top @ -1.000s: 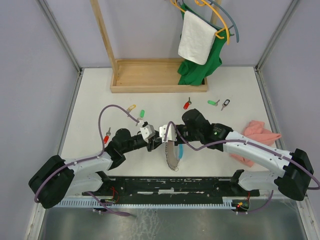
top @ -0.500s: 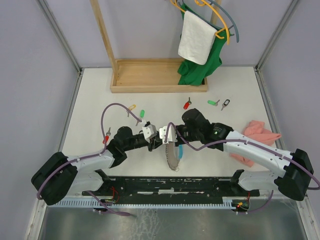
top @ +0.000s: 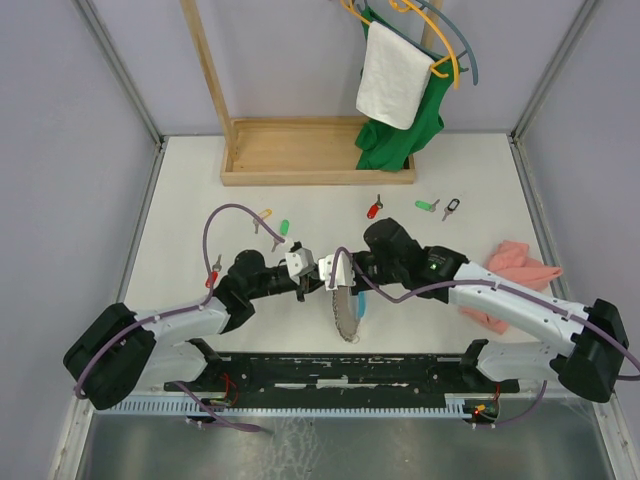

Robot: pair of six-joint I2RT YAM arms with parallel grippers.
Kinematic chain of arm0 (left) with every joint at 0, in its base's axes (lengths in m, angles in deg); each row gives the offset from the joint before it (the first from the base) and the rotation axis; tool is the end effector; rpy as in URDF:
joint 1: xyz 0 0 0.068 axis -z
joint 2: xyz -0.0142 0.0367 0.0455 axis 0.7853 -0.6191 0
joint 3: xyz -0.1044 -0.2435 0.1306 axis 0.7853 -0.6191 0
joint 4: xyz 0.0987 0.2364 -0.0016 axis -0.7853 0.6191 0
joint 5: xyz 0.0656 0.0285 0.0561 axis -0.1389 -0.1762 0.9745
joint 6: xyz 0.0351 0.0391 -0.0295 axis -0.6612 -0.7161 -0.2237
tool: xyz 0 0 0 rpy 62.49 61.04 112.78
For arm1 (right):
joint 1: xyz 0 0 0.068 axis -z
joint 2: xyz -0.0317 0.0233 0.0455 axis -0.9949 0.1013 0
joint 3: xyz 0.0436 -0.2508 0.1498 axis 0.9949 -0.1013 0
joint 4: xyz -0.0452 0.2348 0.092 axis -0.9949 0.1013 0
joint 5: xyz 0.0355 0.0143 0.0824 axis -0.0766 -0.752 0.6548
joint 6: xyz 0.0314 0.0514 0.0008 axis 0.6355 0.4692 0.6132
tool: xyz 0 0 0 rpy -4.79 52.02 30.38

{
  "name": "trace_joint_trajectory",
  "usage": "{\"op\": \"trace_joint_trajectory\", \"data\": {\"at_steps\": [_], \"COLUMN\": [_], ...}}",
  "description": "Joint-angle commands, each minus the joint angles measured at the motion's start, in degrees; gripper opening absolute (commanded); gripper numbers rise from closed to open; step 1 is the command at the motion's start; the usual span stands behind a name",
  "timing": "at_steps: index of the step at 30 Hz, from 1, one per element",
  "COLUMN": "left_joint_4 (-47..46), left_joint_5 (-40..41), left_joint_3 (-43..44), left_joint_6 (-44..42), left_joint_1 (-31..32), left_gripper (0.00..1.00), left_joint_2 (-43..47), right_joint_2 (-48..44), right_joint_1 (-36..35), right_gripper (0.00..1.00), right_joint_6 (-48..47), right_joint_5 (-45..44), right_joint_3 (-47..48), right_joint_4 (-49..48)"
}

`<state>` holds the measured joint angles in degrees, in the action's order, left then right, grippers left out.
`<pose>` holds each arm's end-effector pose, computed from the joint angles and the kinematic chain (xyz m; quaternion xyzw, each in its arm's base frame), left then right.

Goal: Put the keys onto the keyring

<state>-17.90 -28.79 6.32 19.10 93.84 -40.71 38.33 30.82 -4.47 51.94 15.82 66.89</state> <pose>0.1508 -0.1689 0.2319 0.4632 0.5579 -0.4008 0.5600 0.1430 0.2132 0.3048 -0.7051 0.5598 0.1674 0.4017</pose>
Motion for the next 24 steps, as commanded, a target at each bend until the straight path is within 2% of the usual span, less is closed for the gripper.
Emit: {"op": "trace_joint_trajectory", "data": {"at_steps": [1, 7, 18, 24], "left_joint_4": [-2.9, -5.1, -10.0, -12.2], "left_joint_5": [3.1, 6.4, 7.6, 9.4], "left_joint_3": [0.8, 0.4, -0.8, -2.0], "left_joint_6": [1.8, 5.5, 8.9, 9.7], "left_joint_1": [-0.3, -0.3, -0.2, 0.0], "left_gripper": [0.03, 0.03, 0.03, 0.03], "left_joint_2": [2.0, 2.9, 2.2, 2.1], "right_joint_2": [-3.6, -5.5, -5.3, -3.8], "right_joint_1": [-0.3, -0.3, -0.5, -0.7], "right_gripper": [0.01, 0.01, 0.01, 0.01], "right_joint_6": [1.8, 6.5, 13.4, 12.3], "right_joint_5": [-5.0, -5.4, -1.9, -2.6], "right_joint_3": [-0.2, -6.1, -14.9, -15.2], "right_joint_4": [-0.4, -4.9, -20.0, -22.1]}}
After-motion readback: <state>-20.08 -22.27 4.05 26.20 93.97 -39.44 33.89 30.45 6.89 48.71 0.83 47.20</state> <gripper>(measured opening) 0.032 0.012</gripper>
